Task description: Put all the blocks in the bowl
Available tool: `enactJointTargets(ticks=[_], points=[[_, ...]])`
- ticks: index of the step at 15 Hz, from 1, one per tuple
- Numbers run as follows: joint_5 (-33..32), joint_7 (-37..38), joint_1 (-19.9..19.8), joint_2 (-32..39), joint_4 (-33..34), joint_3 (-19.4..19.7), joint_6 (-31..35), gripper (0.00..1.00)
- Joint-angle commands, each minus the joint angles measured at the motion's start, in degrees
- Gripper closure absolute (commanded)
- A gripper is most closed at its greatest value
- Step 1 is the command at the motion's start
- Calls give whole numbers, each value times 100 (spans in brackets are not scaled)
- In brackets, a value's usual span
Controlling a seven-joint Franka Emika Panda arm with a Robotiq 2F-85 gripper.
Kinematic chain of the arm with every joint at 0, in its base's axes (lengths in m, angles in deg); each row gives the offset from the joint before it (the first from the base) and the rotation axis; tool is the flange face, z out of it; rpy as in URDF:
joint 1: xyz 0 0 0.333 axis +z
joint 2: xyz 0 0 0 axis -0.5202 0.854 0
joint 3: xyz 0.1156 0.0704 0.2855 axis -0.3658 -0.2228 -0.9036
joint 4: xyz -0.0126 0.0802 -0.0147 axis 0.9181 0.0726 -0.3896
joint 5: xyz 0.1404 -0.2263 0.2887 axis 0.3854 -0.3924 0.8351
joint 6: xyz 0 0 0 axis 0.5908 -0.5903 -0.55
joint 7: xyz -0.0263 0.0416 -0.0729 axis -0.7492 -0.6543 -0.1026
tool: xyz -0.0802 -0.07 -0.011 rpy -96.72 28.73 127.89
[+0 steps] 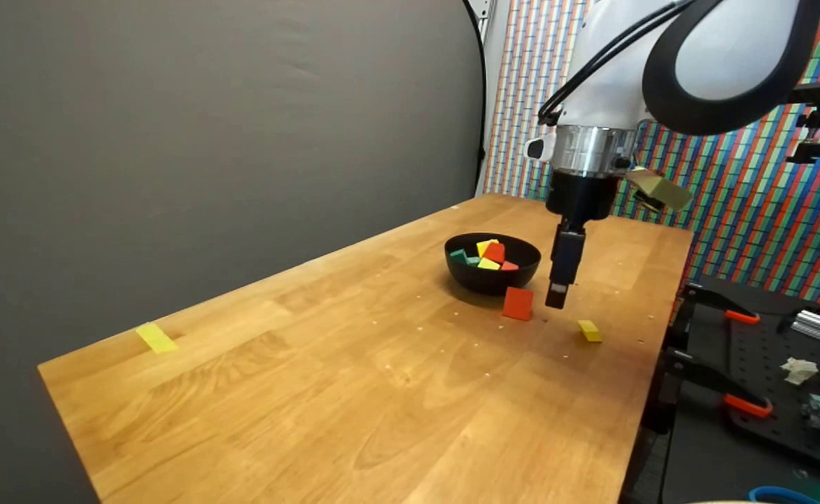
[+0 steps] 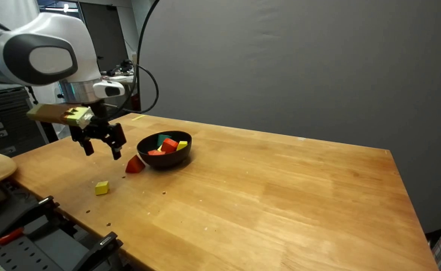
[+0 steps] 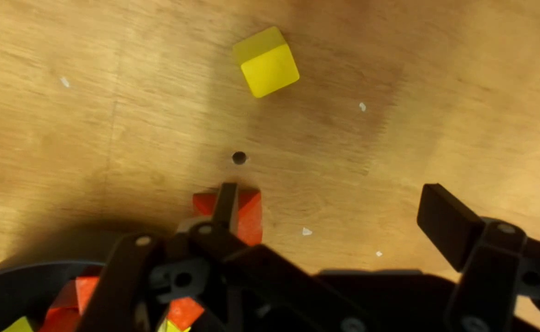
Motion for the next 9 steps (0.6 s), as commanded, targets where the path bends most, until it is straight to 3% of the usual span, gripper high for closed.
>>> enactJointTargets(ticks=[1, 2, 3, 4, 7, 9], points=[[-1250, 1339, 28, 811, 0, 225, 1284, 0], [-1724, 1752, 343, 968, 0, 677, 1516, 0], [-1994, 2021, 918, 1092, 1, 1354, 1714, 0], [-2241, 2250, 1159, 1214, 3, 1717, 1886, 0], [-1969, 2330, 2496, 1738, 15, 3026, 2441, 0], [-1672, 2371, 3086, 2011, 8, 3422, 2676, 0]])
